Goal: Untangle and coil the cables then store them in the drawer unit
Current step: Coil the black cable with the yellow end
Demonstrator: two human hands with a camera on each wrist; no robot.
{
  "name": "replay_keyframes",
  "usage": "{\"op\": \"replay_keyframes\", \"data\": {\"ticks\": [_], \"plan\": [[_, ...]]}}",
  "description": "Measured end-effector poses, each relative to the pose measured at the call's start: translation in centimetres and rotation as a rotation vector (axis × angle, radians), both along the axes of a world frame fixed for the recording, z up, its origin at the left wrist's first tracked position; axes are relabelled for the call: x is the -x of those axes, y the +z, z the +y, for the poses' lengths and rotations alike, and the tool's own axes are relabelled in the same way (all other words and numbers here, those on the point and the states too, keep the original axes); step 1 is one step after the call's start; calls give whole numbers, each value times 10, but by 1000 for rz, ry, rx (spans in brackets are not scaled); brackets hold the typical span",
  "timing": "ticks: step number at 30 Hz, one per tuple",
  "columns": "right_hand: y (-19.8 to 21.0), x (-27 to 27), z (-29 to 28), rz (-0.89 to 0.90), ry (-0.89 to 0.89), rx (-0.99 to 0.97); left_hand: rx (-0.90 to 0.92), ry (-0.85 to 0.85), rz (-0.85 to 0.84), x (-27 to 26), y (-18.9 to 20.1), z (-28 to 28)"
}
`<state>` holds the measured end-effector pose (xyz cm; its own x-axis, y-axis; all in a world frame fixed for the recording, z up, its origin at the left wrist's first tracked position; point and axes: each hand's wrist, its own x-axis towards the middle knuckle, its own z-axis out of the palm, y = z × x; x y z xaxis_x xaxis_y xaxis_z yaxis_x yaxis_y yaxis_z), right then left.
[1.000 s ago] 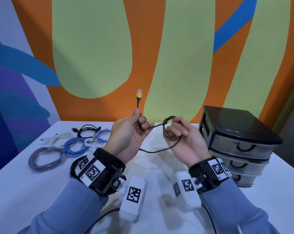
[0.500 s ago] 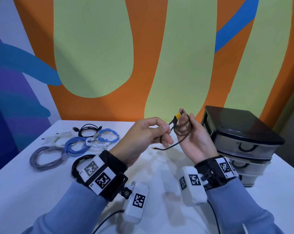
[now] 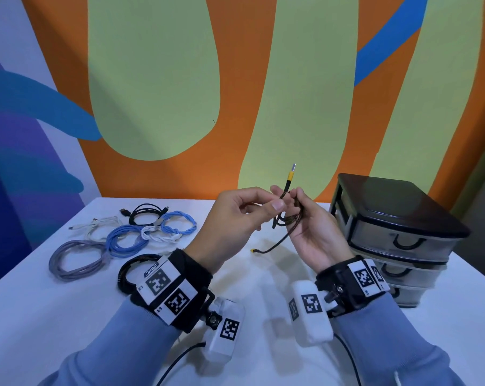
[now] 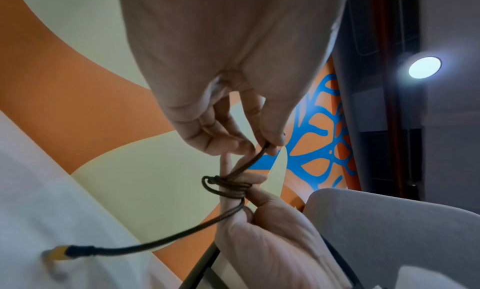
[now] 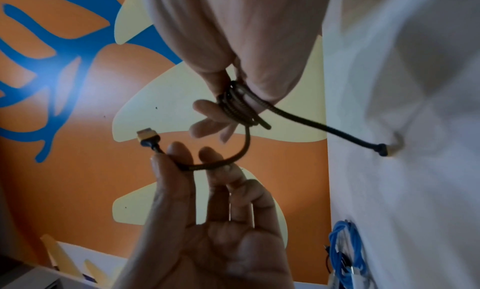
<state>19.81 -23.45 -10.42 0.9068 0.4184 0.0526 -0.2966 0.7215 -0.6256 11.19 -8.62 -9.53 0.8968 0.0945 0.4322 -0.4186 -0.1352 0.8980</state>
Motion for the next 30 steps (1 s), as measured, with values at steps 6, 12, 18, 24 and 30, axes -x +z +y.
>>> {"op": "replay_keyframes", "data": {"ticks": [6,12,18,24,30], "plan": [[-4,2,0,-39,-26,174,-64,-102,21,-3,-7,0],[-5,12,9,-79,1,242,-176,-29,30,-7,-14,0],[-11,15,13,-124,86,214,-347,144,-110,-4,-9,3],[-6,26,16,-164,203,172,-300,293,-48,-3,-5,2],[-4,34,21,-147,222,119,-409,433,-43,-1,-4,5]]}}
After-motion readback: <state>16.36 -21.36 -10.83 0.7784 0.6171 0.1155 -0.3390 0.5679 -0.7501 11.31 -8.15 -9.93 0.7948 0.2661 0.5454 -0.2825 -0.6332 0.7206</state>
